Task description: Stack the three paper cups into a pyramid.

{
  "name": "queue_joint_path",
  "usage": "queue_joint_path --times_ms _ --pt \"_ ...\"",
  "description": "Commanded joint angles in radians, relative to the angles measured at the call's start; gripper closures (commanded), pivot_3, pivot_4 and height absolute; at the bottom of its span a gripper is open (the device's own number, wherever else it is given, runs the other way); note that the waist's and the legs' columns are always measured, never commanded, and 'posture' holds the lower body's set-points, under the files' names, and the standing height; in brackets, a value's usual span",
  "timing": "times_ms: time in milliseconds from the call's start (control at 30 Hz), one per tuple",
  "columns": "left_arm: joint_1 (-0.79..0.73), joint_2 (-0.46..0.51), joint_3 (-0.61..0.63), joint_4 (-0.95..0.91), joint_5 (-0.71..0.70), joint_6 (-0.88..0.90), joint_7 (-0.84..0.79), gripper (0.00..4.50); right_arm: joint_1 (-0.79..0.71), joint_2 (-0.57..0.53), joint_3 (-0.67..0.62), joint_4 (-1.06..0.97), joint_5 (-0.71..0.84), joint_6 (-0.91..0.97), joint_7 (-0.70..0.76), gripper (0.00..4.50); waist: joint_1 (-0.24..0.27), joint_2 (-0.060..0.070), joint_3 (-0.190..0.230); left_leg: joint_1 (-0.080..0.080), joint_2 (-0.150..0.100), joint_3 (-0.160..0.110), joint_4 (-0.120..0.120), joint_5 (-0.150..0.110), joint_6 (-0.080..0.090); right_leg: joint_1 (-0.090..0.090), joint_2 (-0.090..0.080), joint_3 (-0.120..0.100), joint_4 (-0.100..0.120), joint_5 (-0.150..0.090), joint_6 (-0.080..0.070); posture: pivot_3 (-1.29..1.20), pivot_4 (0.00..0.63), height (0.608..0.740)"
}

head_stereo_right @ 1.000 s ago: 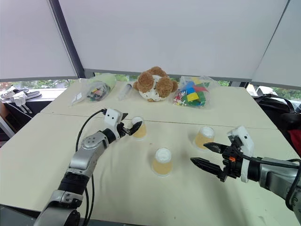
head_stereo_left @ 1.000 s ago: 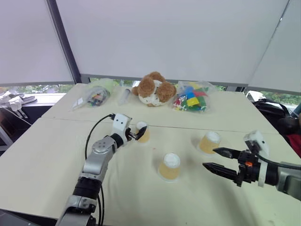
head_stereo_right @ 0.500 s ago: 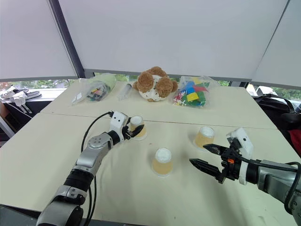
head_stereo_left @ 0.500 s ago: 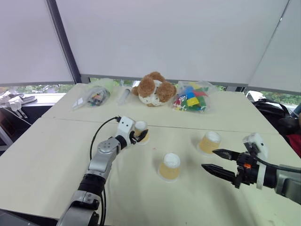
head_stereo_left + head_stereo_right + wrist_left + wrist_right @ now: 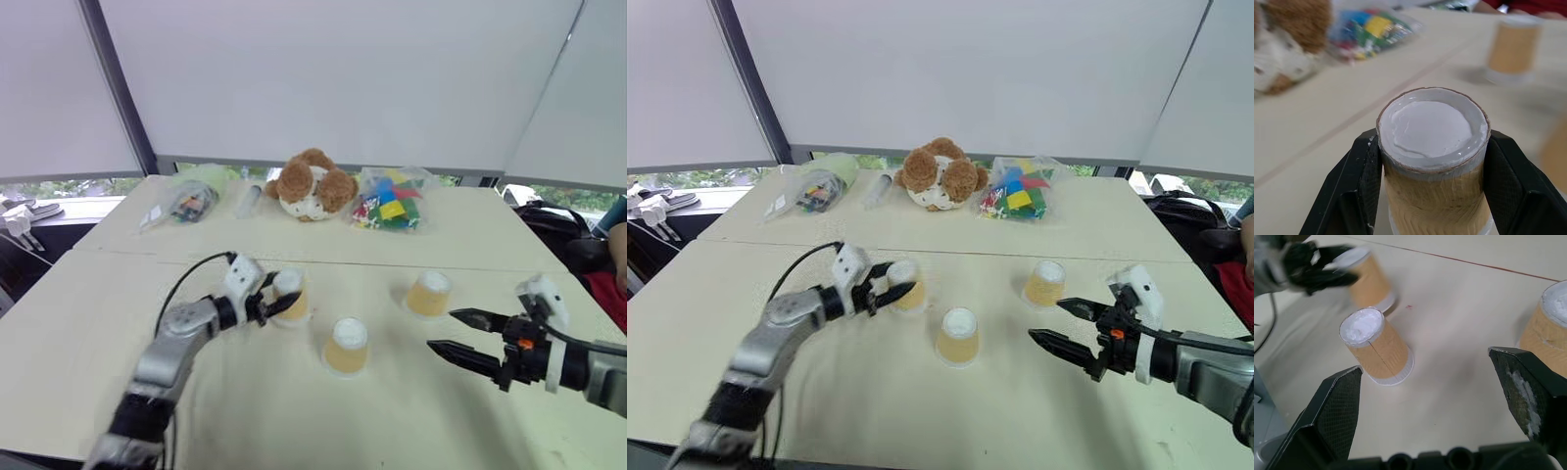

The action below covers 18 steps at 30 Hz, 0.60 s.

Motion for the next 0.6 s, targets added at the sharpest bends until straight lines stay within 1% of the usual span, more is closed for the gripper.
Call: queue_joint_path --times_ms 33,100,233,300,433,600 --pt "0.034 0.039 0.002 -0.161 -0.071 0.069 -0.039 2.26 -0.027 -0.018 0.001 0.017 -0.015 -0.027 0.023 0.0 0.008 0.0 0.0 0.0 -0.001 0.0 0.0 0.0 0.0 0.001 -0.001 0.0 0.0 0.0 0.0 0.0 0.15 0.74" --pt "0.067 0.063 -0.033 -0.174 -0.035 0.03 -0.064 2.26 -0.047 -0.017 0.031 0.033 -0.031 -0.033 0.032 0.0 0.005 0.0 0.0 0.0 -0.001 0.0 0.002 0.0 0.0 0.001 -0.002 0.0 0.0 0.0 -0.001 0.0 0.15 0.74" --pt "0.082 0.059 -0.064 -0.173 -0.036 0.019 -0.082 2.26 -0.07 -0.015 0.058 0.05 -0.044 -0.037 0.046 0.0 0.003 0.0 0.0 0.0 -0.002 0.0 0.002 0.0 0.0 0.001 -0.002 0.001 -0.001 -0.001 -0.002 0.0 0.15 0.74" --pt "0.071 0.051 -0.089 -0.14 -0.006 -0.022 -0.086 2.26 -0.073 -0.019 0.064 0.056 -0.05 -0.038 0.053 0.0 0.003 0.0 0.0 0.0 -0.002 0.0 0.002 0.0 0.0 0.0 -0.002 0.001 -0.001 0.0 -0.001 0.0 0.15 0.74" --pt "0.038 0.027 -0.106 -0.075 0.018 -0.075 -0.088 2.26 -0.07 -0.023 0.058 0.056 -0.055 -0.033 0.06 0.0 0.004 0.0 0.0 0.0 -0.002 0.0 0.001 0.0 0.001 0.0 -0.001 0.001 -0.001 0.0 -0.001 0.0 0.15 0.74" --pt "0.004 0.014 -0.108 -0.03 0.025 -0.097 -0.096 2.26 -0.043 -0.024 0.029 0.04 -0.054 -0.024 0.064 0.0 0.003 0.0 0.0 -0.001 -0.002 0.0 0.001 -0.001 0.001 0.0 -0.001 0.001 -0.001 0.0 0.0 0.0 0.15 0.74"
